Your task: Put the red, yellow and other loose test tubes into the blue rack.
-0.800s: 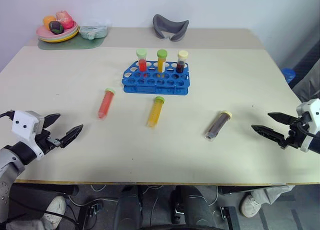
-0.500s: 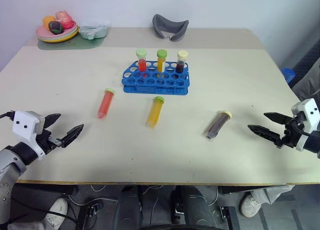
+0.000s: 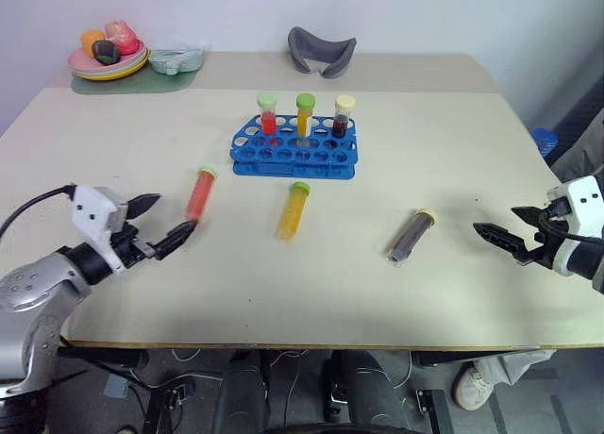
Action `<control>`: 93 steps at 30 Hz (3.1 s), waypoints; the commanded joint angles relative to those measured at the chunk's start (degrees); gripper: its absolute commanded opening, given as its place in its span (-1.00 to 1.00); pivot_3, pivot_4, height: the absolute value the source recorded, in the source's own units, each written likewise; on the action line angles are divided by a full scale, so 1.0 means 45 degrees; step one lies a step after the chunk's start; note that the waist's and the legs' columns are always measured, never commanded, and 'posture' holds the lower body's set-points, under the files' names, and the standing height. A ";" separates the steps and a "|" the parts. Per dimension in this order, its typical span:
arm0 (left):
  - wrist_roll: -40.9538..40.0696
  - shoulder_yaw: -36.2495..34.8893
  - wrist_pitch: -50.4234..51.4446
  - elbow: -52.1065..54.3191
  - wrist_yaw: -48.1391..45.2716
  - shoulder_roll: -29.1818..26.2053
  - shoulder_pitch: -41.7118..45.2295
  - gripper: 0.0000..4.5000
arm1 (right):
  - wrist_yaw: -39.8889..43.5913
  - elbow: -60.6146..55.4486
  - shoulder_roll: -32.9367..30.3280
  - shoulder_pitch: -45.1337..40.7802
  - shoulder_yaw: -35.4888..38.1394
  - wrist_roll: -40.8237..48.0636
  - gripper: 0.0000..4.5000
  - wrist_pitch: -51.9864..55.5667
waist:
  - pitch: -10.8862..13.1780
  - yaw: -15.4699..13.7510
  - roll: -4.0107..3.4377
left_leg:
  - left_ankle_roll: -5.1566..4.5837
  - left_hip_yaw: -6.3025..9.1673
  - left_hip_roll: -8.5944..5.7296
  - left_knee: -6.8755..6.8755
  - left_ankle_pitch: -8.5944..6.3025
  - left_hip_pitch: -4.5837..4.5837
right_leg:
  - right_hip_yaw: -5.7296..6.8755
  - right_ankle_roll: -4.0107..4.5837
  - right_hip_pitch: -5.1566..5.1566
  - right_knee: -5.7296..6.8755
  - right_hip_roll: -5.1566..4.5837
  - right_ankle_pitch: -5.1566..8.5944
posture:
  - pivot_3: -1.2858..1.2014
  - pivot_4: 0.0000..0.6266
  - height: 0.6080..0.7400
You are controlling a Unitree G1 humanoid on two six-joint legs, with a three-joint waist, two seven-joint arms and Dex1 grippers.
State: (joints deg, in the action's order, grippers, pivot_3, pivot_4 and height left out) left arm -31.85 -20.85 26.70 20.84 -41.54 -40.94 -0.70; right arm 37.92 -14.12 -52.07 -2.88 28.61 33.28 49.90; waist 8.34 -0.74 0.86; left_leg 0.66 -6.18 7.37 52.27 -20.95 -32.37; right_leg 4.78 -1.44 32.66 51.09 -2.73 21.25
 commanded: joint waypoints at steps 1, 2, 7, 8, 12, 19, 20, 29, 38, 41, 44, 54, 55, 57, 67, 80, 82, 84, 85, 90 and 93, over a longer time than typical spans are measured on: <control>-0.0065 0.0773 -0.0135 0.0365 -0.0360 0.0019 0.0713 1.00 | -0.0927 -0.1847 -0.0182 -0.1012 0.0998 0.1684 0.99 0.2459 | 0.0000 0.0002 0.0000 | 0.0000 0.0000 0.0000 0.0000 0.0000 0.0000 | -0.0001 0.0000 0.0000 0.0000 0.0000 0.0000 | 0.03 -0.52 -0.28; -0.0170 0.0974 -0.0045 0.0355 -0.0467 0.0016 0.0951 1.00 | -0.1252 -0.2236 -0.0080 -0.1424 0.1088 0.2280 0.99 0.3329 | 0.0000 0.0003 0.0000 | 0.0001 0.0001 0.0000 0.0000 0.0001 0.0000 | 0.0000 0.0000 0.0000 0.0001 0.0000 0.0000 | 0.03 -0.52 -0.28; -0.0168 0.2250 -0.0096 0.0543 -0.1089 0.0186 0.1652 1.00 | -0.4578 -0.3425 0.1776 -0.4409 0.0344 0.2780 0.99 0.8759 | -0.0002 0.0032 0.0003 | 0.0002 0.0014 0.0001 -0.0001 0.0001 0.0006 | -0.0002 0.0003 -0.0005 0.0002 0.0009 0.0000 | 0.03 -0.52 -0.28; -0.0143 0.2485 -0.0133 0.0658 -0.1166 0.0231 0.1709 1.00 | -0.5338 -0.3482 0.2249 -0.4881 0.0144 0.2627 0.99 0.9283 | -0.0002 0.0032 0.0003 | 0.0005 0.0014 0.0000 -0.0001 0.0003 0.0008 | -0.0003 0.0004 -0.0008 0.0002 0.0007 0.0000 | 0.03 -0.52 -0.28; -0.0261 0.2876 -0.0067 0.0923 -0.0918 0.0690 0.1858 1.00 | -0.8093 -0.3526 0.3555 -0.5442 -0.0424 0.3217 0.99 0.9466 | 0.0005 -0.0036 -0.0009 | 0.0014 0.0013 -0.0013 -0.0003 0.0008 -0.0003 | -0.0015 0.0003 -0.0006 0.0006 -0.0002 0.0001 | 0.03 -0.52 -0.28; -0.0360 0.2875 -0.0014 0.1523 -0.0776 0.0996 0.1329 1.00 | -1.4133 -0.2904 0.4681 -0.5947 -0.0744 0.6110 0.99 0.9466 | 0.0003 0.0037 -0.0016 | 0.0055 0.0018 -0.0032 -0.0005 0.0031 -0.0004 | -0.0037 -0.0004 -0.0006 0.0014 -0.0002 0.0005 | 0.03 -0.52 -0.28; -0.0408 0.2879 0.0010 0.1605 -0.0770 0.1015 0.1268 1.00 | -1.4909 -0.2746 0.4765 -0.6156 -0.0786 0.6901 0.99 0.9466 | 0.0003 0.0049 -0.0016 | 0.0056 0.0022 -0.0032 -0.0005 0.0032 -0.0005 | -0.0040 -0.0004 -0.0006 0.0017 -0.0002 0.0006 | 0.03 -0.52 -0.28; -0.0480 0.3108 0.0105 0.2004 -0.0663 0.1231 0.1036 1.00 | -2.2852 -0.1499 0.0775 -0.5522 -0.5015 1.7715 0.99 0.3594 | 0.0006 0.0038 -0.0054 | -0.0044 0.0076 -0.0046 0.0309 -0.0024 -0.0290 | -0.0073 -0.0049 0.0178 0.0251 0.0002 0.0100 | 0.03 -0.52 -0.28; -0.0414 0.3313 0.0001 0.1876 -0.0677 0.1349 0.1099 1.00 | -2.2974 -0.2291 0.0025 -0.5208 -0.6252 1.7715 0.99 0.1783 | 0.0013 0.0003 -0.0068 | -0.0164 0.0212 -0.0070 0.0368 -0.0090 -0.0299 | -0.0073 -0.0051 0.0152 0.0265 0.0030 0.0100 | 0.03 -0.52 -0.28; -0.0411 0.3308 0.0007 0.1898 -0.0646 0.1394 0.1114 1.00 | -2.3123 -0.2258 0.0061 -0.5078 -0.6391 1.7715 0.99 0.1574 | 0.0014 0.0006 -0.0070 | -0.0164 0.0225 -0.0072 0.0368 -0.0090 -0.0300 | -0.0071 -0.0050 0.0151 0.0266 0.0034 0.0101 | 0.03 -0.52 -0.28; -0.0436 0.3266 0.0021 0.1914 -0.0630 0.1376 0.1109 1.00 | -2.3227 -0.2201 0.0071 -0.5073 -0.6443 1.7715 0.99 0.1472 | 0.0015 0.0008 -0.0072 | -0.0163 0.0237 -0.0080 0.0368 -0.0090 -0.0300 | -0.0073 -0.0050 0.0151 0.0266 0.0033 0.0100 | 0.03 -0.52 -0.28; -0.0514 0.3168 0.0064 0.1919 -0.0659 0.1299 0.1205 1.00 | -2.3475 -0.2191 0.0153 -0.5038 -0.6442 1.7715 0.99 0.1316 | 0.0016 0.0002 -0.0074 | -0.0164 0.0247 -0.0086 0.0368 -0.0090 -0.0301 | -0.0073 -0.0050 0.0150 0.0266 0.0031 0.0101 | 0.03 -0.52 -0.28; -0.0516 0.3175 0.0069 0.1922 -0.0661 0.1299 0.1214 1.00 | -2.3522 -0.2203 0.0192 -0.5009 -0.6423 1.7715 0.99 0.1282 | 0.0016 0.0002 -0.0074 | -0.0163 0.0247 -0.0087 0.0368 -0.0090 -0.0301 | -0.0073 -0.0050 0.0150 0.0266 0.0031 0.0101 | 0.03 -0.52 -0.28; -0.0517 0.3194 0.0072 0.1901 -0.0678 0.1299 0.1246 1.00 | -2.3639 -0.2238 0.0328 -0.4950 -0.6412 1.7715 0.99 0.1195 | 0.0016 0.0001 -0.0074 | -0.0164 0.0248 -0.0087 0.0368 -0.0090 -0.0301 | -0.0073 -0.0050 0.0150 0.0266 0.0031 0.0101 | 0.03 -0.52 -0.28; -0.0495 0.3254 0.0087 0.1919 -0.0644 0.1342 0.1296 1.00 | -2.4372 -0.2265 0.1251 -0.4737 -0.6708 1.7715 0.99 0.1038 | 0.0018 0.0006 -0.0079 | -0.0164 0.0256 -0.0091 0.0369 -0.0090 -0.0303 | -0.0074 -0.0050 0.0150 0.0266 0.0030 0.0101 | 0.03 -0.52 -0.28; -0.0481 0.3247 0.0179 0.2045 -0.0374 0.1372 0.1310 1.00 | -2.0066 0.1070 -0.1141 -0.7795 -0.9028 1.7602 0.99 0.4873 | 0.0037 0.0017 -0.0109 | -0.0188 0.0270 -0.0096 0.0372 -0.0104 -0.0304 | -0.0073 -0.0046 0.0151 0.0266 0.0037 0.0102 | 0.03 -0.52 -0.28; -0.0486 0.3221 0.0192 0.2068 -0.0327 0.1373 0.1297 1.00 | -1.8935 0.1568 -0.1328 -0.8381 -0.9349 1.6712 0.99 0.5625 | 0.0037 -0.0010 -0.0109 | -0.0189 0.0274 -0.0101 0.0372 -0.0104 -0.0305 | -0.0073 -0.0045 0.0151 0.0265 0.0034 0.0103 | 0.03 -0.52 -0.28; -0.0484 0.3199 0.0194 0.2070 -0.0313 0.1355 0.1286 1.00 | -1.7488 0.1739 -0.1367 -0.8924 -0.9560 1.5490 0.99 0.6409 | 0.0037 -0.0019 -0.0109 | -0.0189 0.0273 -0.0109 0.0371 -0.0104 -0.0305 | -0.0073 -0.0046 0.0148 0.0263 0.0023 0.0102 | 0.03 -0.52 -0.28; -0.0482 0.3194 0.0193 0.2064 -0.0312 0.1349 0.1285 1.00 | -1.6651 0.1702 -0.1366 -0.9185 -0.9673 1.4786 0.99 0.6798 | 0.0037 -0.0013 -0.0109 | -0.0189 0.0273 -0.0111 0.0371 -0.0104 -0.0305 | -0.0073 -0.0047 0.0146 0.0263 0.0019 0.0102 | 0.03 -0.52 -0.28; -0.0413 0.3248 0.0152 0.1972 -0.0287 0.1384 0.1394 1.00 | -1.2837 0.1138 -0.1350 -0.9989 -1.0262 1.1086 0.99 0.7606 | 0.0037 -0.0012 -0.0111 | -0.0190 0.0283 -0.0112 0.0359 -0.0105 -0.0304 | -0.0067 -0.0046 0.0146 0.0257 0.0020 0.0102 | 0.03 -0.52 -0.28; -0.0388 0.3299 0.0121 0.1921 -0.0275 0.1419 0.1461 1.00 | -1.0729 0.0821 -0.1449 -1.0172 -1.0736 0.8996 0.99 0.7528 | 0.0037 -0.0019 -0.0111 | -0.0191 0.0282 -0.0112 0.0358 -0.0105 -0.0304 | -0.0066 -0.0047 0.0144 0.0252 0.0018 0.0102 | 0.03 -0.52 -0.28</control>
State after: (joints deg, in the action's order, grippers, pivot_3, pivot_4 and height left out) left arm -33.22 -5.49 28.02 28.03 -42.96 -34.72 5.04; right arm -15.22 -9.07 -57.35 -47.59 -18.55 79.44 83.47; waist 8.50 -0.82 0.37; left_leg -0.20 -4.91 6.86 53.88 -21.42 -33.74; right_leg 4.49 -1.64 33.30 52.22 -2.65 21.71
